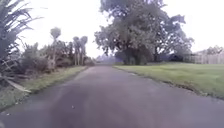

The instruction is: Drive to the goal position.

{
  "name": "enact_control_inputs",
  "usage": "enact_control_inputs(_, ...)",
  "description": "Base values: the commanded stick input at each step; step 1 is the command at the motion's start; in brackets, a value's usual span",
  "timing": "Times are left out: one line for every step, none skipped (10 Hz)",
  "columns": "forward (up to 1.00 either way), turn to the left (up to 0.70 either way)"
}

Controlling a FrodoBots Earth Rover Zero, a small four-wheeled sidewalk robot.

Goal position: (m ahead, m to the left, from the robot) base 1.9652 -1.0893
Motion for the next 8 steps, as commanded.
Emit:
enact_control_inputs(0.85,0.0)
enact_control_inputs(0.85,0.0)
enact_control_inputs(0.85,0.0)
enact_control_inputs(0.85,0.0)
enact_control_inputs(0.85,0.0)
enact_control_inputs(0.85,0.0)
enact_control_inputs(0.85,0.0)
enact_control_inputs(0.85,0.0)
